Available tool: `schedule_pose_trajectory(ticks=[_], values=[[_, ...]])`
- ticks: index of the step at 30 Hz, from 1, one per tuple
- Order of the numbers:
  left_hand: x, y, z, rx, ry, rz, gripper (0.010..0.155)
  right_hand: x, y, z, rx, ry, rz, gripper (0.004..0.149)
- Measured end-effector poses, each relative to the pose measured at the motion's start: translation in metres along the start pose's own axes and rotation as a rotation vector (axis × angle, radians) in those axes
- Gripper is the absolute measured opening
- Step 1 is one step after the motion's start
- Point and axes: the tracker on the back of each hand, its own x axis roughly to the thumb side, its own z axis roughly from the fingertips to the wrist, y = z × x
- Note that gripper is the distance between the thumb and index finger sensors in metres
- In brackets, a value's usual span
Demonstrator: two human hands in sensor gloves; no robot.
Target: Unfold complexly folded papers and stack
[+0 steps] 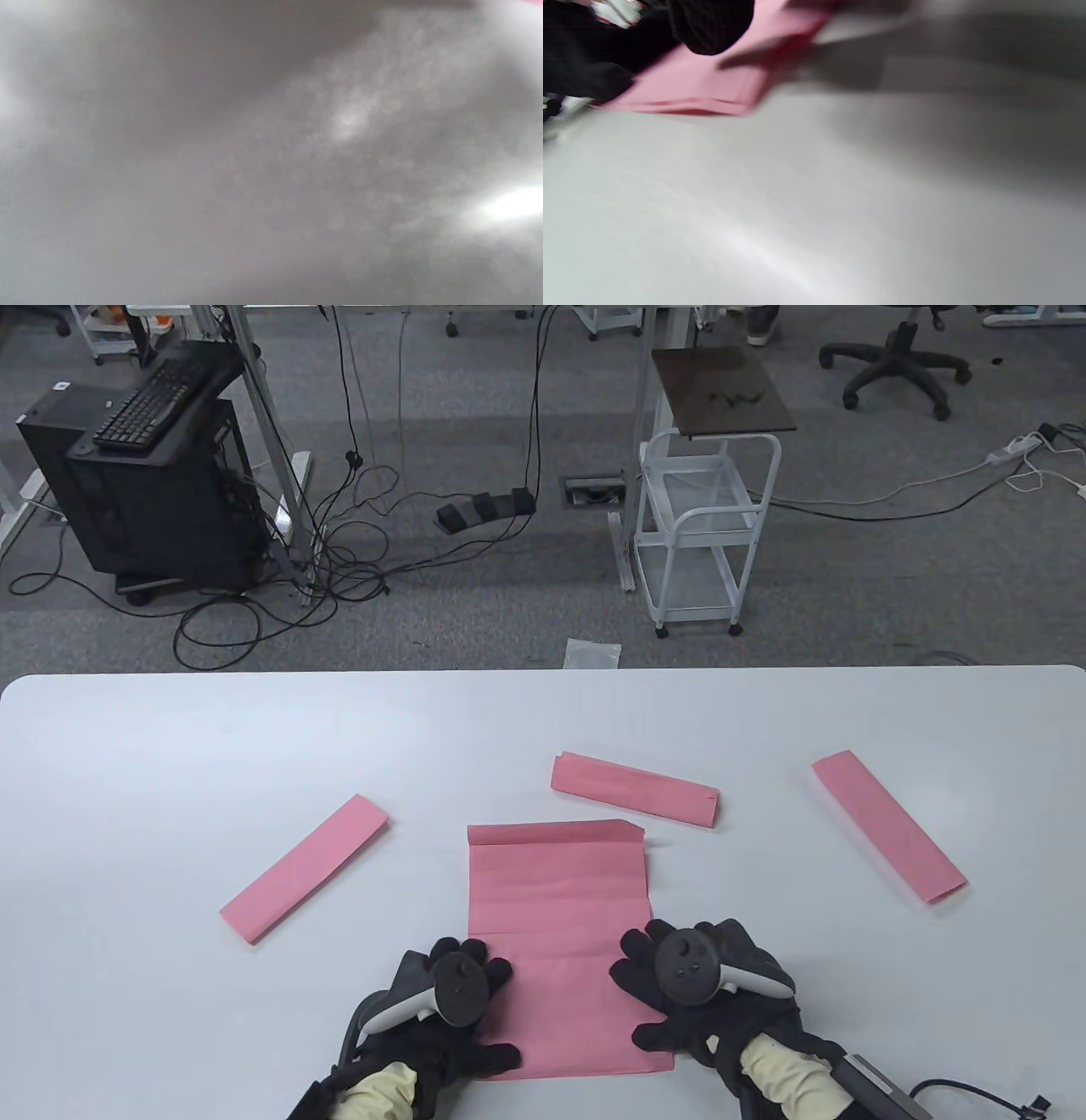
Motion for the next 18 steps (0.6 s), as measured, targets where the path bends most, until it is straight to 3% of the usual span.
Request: schedule_pose_trajectory(ticks=[6,9,14,18], values=[[0.0,0.0,0.0,-0.001,-0.002,0.0,0.096,0.03,0.006,-0.046,0.059,-0.054,0.073,0.068],[0.0,0.0,0.0,-0.002,-0.004,0.0,0.096,0.008,-0.008,-0.053,0.028,0.01,0.042,0.062],[0.0,0.0,0.0,-0.002,-0.006,-0.001,0.096,-0.059,-0.035,-0.047,-0.073,0.251,-0.183,0.055],[0.0,0.0,0.0,-0.002,-0.006,-0.003,0.096,-0.074,-0.041,-0.043,-0.102,0.309,-0.207,0.056]])
